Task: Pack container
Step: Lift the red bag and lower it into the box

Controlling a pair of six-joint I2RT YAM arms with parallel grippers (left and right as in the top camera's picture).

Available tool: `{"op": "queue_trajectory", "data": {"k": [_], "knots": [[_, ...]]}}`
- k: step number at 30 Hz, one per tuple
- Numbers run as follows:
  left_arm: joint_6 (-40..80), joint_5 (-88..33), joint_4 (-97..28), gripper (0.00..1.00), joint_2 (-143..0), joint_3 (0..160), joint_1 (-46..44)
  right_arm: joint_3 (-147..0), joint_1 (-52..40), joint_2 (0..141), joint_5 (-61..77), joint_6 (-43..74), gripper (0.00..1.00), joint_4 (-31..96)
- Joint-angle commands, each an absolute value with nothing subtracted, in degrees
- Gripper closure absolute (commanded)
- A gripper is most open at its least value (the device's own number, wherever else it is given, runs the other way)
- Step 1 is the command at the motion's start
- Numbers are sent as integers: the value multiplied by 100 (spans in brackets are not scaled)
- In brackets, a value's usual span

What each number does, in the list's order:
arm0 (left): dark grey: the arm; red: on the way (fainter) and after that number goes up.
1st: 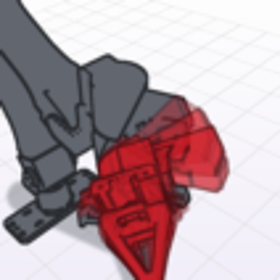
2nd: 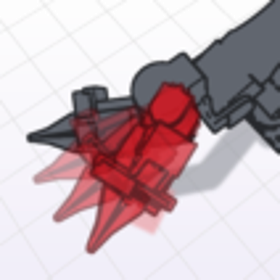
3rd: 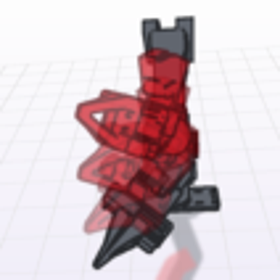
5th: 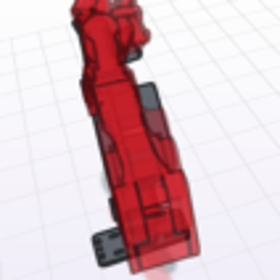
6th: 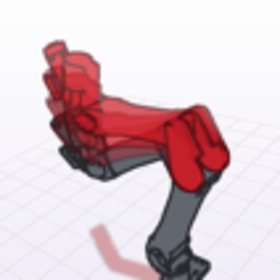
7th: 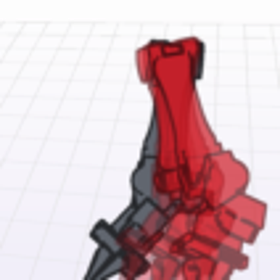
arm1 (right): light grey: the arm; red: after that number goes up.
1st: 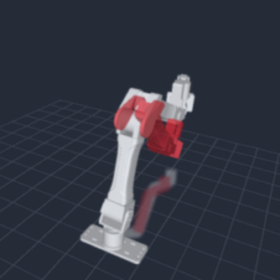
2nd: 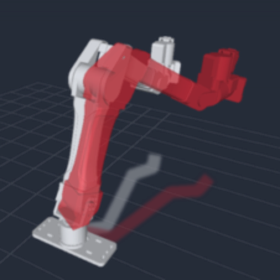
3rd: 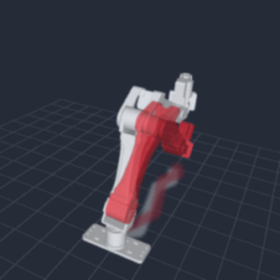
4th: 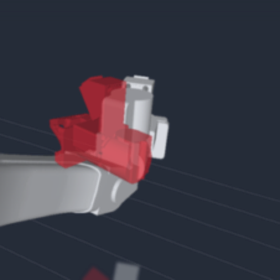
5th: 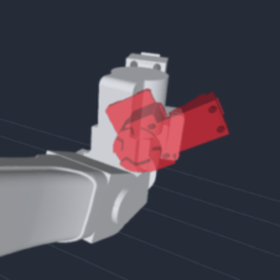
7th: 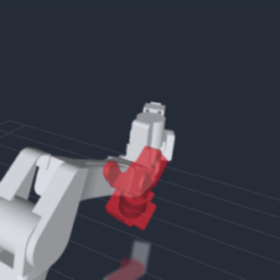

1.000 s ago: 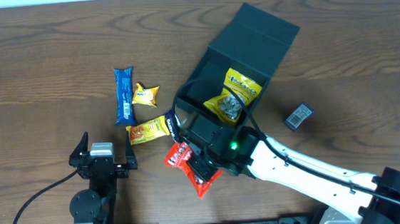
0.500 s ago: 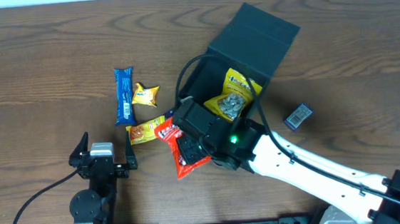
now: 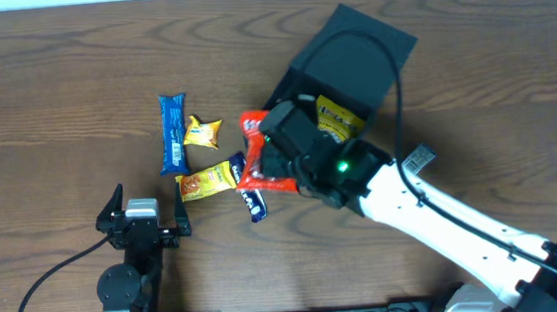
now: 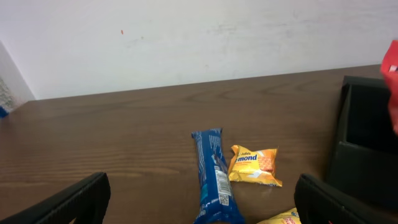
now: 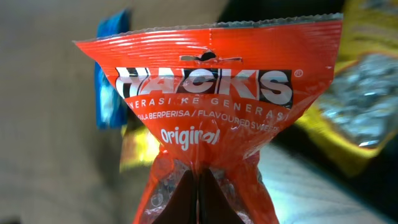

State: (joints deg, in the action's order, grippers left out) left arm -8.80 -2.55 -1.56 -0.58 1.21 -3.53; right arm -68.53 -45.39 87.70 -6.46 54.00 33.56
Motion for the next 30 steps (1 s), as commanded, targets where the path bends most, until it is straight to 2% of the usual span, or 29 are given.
{"op": "queue_trajectory", "data": {"k": [1, 14, 30], "knots": [[-854, -148, -436, 5, -21, 25, -336, -7019, -4303, 8759, -1177, 6099, 98, 3336], [-854, -148, -438, 5, -21, 25, -336, -7017, -4003, 9045, -1702, 7594, 98, 2873], [-854, -148, -438, 5, -21, 25, -336, -7017, -3590, 10106, -1378, 7356, 98, 2010]]}}
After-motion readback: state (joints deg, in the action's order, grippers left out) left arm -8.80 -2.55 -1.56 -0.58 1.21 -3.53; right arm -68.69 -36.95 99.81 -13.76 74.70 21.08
